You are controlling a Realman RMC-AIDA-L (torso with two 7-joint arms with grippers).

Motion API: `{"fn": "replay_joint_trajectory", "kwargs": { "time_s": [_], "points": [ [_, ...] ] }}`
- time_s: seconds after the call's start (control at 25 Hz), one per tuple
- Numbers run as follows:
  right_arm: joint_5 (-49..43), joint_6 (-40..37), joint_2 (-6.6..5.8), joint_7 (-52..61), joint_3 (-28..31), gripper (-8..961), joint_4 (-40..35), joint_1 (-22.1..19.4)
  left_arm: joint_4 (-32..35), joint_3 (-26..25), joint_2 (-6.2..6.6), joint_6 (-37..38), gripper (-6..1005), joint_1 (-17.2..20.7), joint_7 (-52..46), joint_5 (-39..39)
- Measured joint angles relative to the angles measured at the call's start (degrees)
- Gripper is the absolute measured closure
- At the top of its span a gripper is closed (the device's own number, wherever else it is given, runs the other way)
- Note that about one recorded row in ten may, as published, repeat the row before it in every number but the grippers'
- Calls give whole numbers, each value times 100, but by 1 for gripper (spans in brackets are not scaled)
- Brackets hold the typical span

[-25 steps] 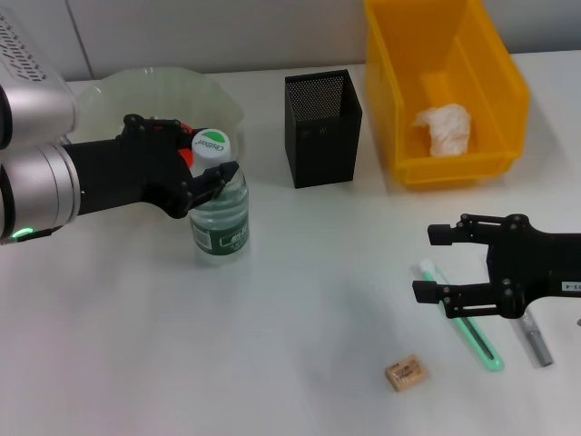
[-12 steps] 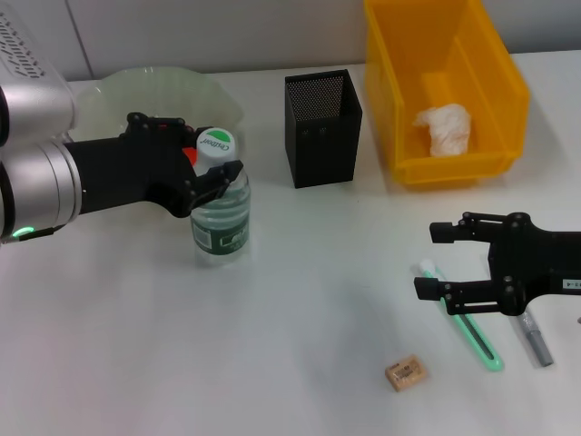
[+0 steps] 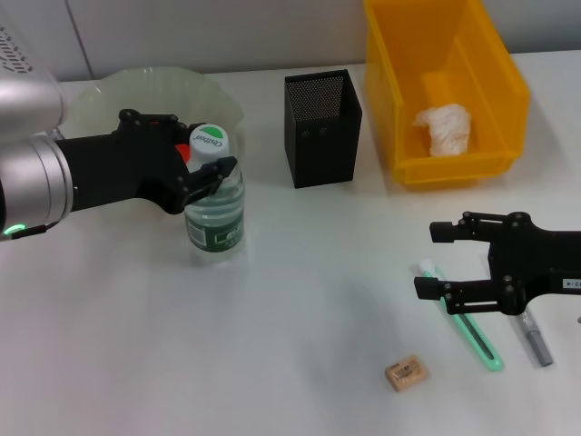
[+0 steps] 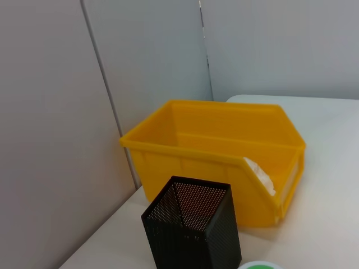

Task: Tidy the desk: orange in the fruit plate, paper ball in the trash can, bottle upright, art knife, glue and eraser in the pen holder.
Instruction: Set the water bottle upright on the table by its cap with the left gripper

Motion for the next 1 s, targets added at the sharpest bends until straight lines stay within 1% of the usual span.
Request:
{"fn": "replay_joint_trajectory", "kwargs": {
  "time_s": [1.0],
  "points": [
    [0,0,9,-4,-53,132,0,14,-219,-304,-2,48,519,12,94,-11]
  ]
}}
